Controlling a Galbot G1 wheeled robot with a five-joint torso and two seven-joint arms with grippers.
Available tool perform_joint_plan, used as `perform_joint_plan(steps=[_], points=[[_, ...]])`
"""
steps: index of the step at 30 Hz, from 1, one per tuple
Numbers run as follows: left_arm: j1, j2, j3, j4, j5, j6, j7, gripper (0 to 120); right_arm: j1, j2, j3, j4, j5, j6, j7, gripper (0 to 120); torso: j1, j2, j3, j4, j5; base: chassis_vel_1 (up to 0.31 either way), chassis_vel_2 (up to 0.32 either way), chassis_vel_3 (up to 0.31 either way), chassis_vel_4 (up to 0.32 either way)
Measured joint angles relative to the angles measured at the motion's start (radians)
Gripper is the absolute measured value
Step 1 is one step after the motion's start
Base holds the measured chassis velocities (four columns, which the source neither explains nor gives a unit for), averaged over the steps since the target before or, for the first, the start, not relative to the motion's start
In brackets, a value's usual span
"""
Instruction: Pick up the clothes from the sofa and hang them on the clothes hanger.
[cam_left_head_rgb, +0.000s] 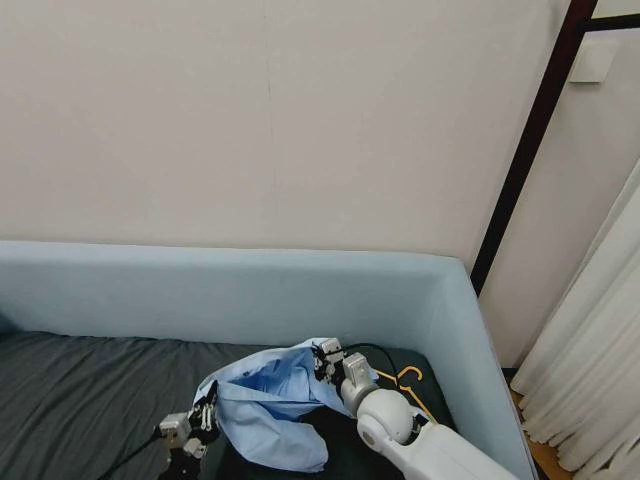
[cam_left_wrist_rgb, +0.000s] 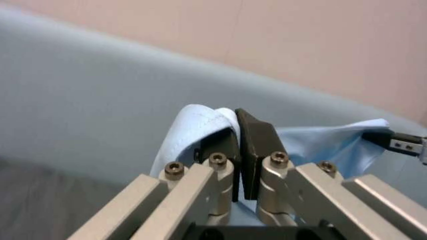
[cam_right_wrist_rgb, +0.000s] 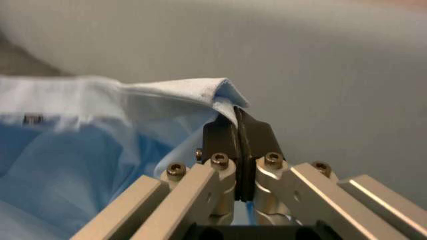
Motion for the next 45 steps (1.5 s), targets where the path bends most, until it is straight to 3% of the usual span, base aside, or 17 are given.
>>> perform_joint_plan(steps=[5,6,11,12,14,17,26,32,37,40,45], points=[[-0.077,0.131,-0.007,-0.066,-0.079,0.065,-0.029,0,0.048,-0.034,0.025,0.054,0.035,-0.006,0.021,0,0.0,0.0,0.0,-0.0004,0.0001,0.0,0.0,0.0,0.0],[-0.077,0.131,-0.007,-0.066,-0.079,0.065,-0.029,0,0.048,-0.034,0.025,0.054,0.035,-0.006,0.021,0,0.0,0.0,0.0,-0.0004,0.0001,0.0,0.0,0.0,0.0],[-0.155,0.314,-0.023,-0.105,-0.2,0.097,-0.033,0,0.152,-0.072,0.037,0.106,0.098,-0.027,0.046,0,0.0,0.0,0.0,-0.0001,0.0,0.0,0.0,0.0,0.0],[-0.155,0.314,-0.023,-0.105,-0.2,0.097,-0.033,0,0.152,-0.072,0.037,0.106,0.098,-0.027,0.046,0,0.0,0.0,0.0,-0.0001,0.0,0.0,0.0,0.0,0.0],[-0.194,0.39,-0.025,-0.106,-0.245,0.103,-0.029,0,0.2,-0.082,0.04,0.119,0.123,-0.038,0.057,0,0.0,0.0,0.0,0.0,0.0,0.0,0.0,0.0,0.0],[-0.3,0.489,-0.025,-0.105,-0.348,0.125,-0.032,0,0.286,-0.088,0.048,0.125,0.159,-0.055,0.075,0,0.0,0.0,0.0,-0.0001,0.0,0.0,0.0,0.0,0.0],[-0.517,0.653,-0.039,-0.095,-0.497,0.204,-0.038,0,0.484,-0.072,0.059,0.077,0.242,-0.079,0.079,0,0.0,0.0,0.0,0.0001,-0.0001,0.0,0.0,0.0,0.0],[-0.599,0.722,-0.032,-0.057,-0.549,0.232,-0.038,0,0.561,-0.063,0.05,0.046,0.251,-0.086,0.065,0,0.0,0.0,0.0,-0.0006,0.0001,0.0,0.0,0.0,0.0],[-0.687,0.765,0.013,0.002,-0.579,0.235,-0.026,0,0.61,-0.026,0.033,-0.013,0.242,-0.074,0.046,0,0.0,0.0,0.0,0.0002,0.0,0.0,0.0,0.0,0.0],[-0.687,0.771,0.016,0.005,-0.58,0.235,-0.022,0,0.616,-0.022,0.029,-0.026,0.239,-0.068,0.045,0,0.0,0.0,0.0,0.0004,-0.0001,0.0,0.0,0.0,0.0],[-0.574,0.752,-0.048,-0.061,-0.55,0.235,-0.036,0,0.583,-0.047,0.028,0.006,0.248,-0.071,0.051,0,0.0,0.0,0.0,0.0001,0.0001,0.0,0.0,0.0,0.0]])
